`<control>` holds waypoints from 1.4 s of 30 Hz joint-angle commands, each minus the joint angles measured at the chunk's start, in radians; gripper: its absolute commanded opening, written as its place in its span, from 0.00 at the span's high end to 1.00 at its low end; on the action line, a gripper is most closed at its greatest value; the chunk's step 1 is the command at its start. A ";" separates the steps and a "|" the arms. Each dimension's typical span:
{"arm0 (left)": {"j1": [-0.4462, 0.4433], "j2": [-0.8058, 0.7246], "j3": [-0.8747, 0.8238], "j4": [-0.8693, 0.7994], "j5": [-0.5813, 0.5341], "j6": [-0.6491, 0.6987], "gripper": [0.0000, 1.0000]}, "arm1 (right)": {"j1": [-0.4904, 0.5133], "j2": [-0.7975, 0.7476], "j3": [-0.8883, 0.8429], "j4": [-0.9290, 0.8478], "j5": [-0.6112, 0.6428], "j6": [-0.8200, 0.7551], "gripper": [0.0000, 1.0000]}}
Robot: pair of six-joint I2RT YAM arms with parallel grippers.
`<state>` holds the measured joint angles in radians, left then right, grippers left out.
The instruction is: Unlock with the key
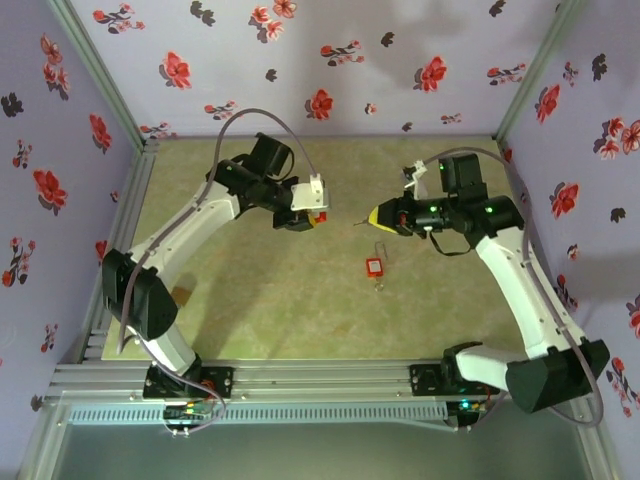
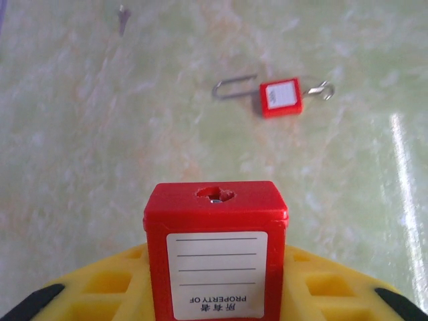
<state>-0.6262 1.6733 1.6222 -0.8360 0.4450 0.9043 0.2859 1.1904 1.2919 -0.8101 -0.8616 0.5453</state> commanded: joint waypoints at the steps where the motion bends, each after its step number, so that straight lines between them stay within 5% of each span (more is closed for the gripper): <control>1: -0.047 -0.056 0.015 0.033 0.092 -0.035 0.94 | 0.010 -0.063 -0.007 0.016 -0.027 -0.012 1.00; 9: -0.128 -0.075 0.027 0.033 0.131 -0.072 0.98 | 0.052 -0.101 -0.041 0.099 0.023 0.041 1.00; 42: -0.157 -0.081 0.014 0.032 0.156 -0.099 1.00 | 0.101 -0.107 -0.148 0.244 0.053 0.142 1.00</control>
<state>-0.7605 1.5909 1.6199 -0.8238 0.5480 0.8131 0.3733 1.0824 1.1564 -0.6079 -0.8177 0.6666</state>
